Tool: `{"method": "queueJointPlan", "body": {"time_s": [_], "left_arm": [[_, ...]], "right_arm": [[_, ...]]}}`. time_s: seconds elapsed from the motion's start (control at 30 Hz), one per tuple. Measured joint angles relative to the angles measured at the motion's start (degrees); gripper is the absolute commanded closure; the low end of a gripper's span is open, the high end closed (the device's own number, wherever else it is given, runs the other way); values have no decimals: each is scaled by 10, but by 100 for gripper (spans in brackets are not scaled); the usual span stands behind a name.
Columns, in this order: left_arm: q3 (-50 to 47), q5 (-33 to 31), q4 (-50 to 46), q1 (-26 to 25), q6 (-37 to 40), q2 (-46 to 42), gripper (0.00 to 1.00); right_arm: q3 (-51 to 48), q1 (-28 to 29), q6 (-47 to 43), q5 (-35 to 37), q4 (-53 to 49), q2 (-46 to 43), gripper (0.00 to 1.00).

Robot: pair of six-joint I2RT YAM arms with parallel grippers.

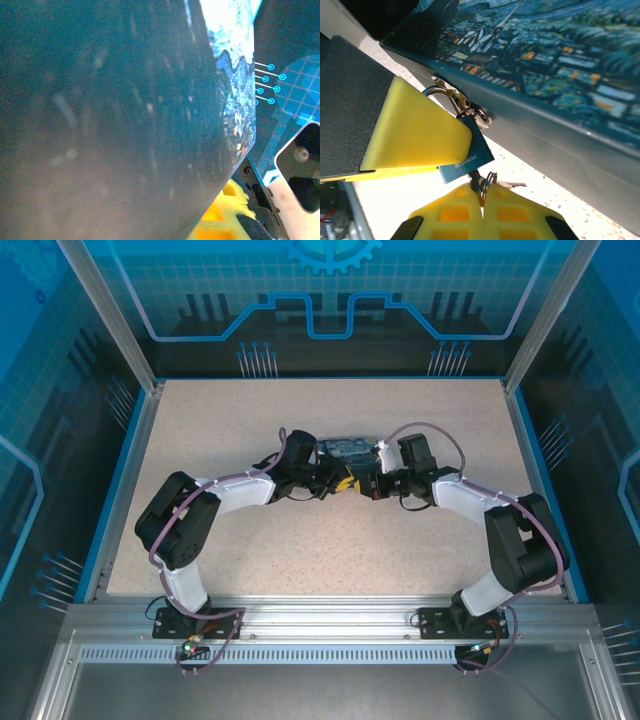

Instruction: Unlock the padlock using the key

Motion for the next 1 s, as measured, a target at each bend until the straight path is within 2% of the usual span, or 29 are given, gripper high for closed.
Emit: {"method": "queueJointPlan", "body": {"time_s": [0.13,0.23,0.27,0.4,0.43,0.77,1.0], "left_arm": [[0,-4,0,1,0,0,100],[0,-6,2,1,0,0,100],[0,-6,4,1,0,0,100],[0,-5,8,1,0,0,100],[-1,-5,9,1,0,0,100],[-1,-4,-1,0,0,-1,100],[2,-3,-19,0,1,-2,100]], "right_arm": [[-2,-20,27,-57,27,23,100],[-2,-28,39,-80,36,31,94],[-2,-30,42,-82,37,31,91],[-2,-32,55,-86,41,30,65],[-2,-33,55,-84,42,29,64],[-13,-43,37,-48,37,-29,64],[-25,-16,-14,53,18,-75,67]]}}
